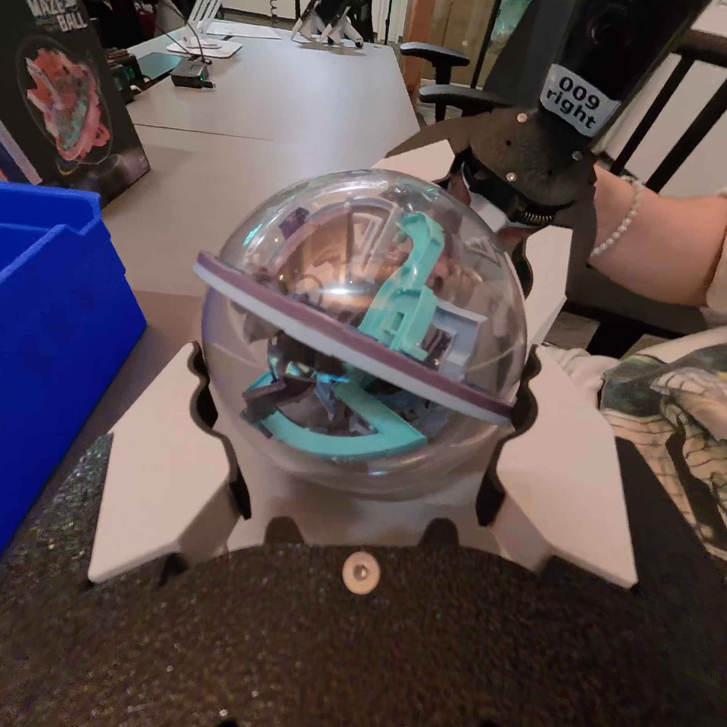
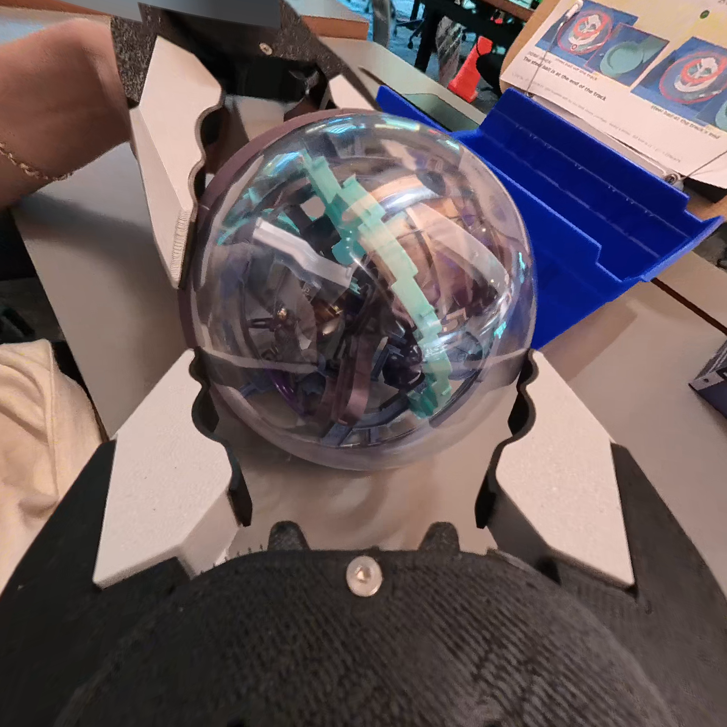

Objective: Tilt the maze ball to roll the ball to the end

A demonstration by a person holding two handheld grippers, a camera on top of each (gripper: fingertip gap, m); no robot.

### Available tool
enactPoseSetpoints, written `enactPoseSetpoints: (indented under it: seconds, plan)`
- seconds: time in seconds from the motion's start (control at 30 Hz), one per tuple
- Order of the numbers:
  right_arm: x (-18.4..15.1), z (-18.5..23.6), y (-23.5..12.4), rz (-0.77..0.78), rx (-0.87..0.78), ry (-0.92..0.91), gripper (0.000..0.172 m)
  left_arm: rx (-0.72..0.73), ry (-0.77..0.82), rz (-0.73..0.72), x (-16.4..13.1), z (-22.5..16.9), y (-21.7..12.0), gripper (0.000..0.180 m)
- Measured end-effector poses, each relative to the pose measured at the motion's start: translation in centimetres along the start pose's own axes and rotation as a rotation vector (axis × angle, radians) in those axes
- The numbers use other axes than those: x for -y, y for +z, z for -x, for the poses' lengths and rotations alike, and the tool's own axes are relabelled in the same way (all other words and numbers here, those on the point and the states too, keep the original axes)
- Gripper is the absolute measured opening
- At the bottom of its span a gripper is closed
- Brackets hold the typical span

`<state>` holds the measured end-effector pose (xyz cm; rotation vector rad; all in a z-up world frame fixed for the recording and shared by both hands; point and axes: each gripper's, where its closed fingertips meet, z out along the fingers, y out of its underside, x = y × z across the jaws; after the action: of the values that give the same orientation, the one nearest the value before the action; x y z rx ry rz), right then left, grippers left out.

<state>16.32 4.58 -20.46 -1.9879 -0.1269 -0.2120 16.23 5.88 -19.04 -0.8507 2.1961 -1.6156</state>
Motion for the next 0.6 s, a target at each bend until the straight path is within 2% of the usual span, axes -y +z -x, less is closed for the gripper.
enactPoseSetpoints:
  seconds: [0.2, 0.6]
  plan:
    - [0.03, -0.28, 0.03, -0.028, -0.008, 0.052, 0.149, -0.035, -0.115, -0.02, -0.18, 0.24, 0.24, 0.151]
    - [-0.38, -0.22, -0.28, -0.042, 0.005, 0.096, 0.149, -0.098, -0.077, -0.073, 0.16, -0.4, -0.14, 0.154]
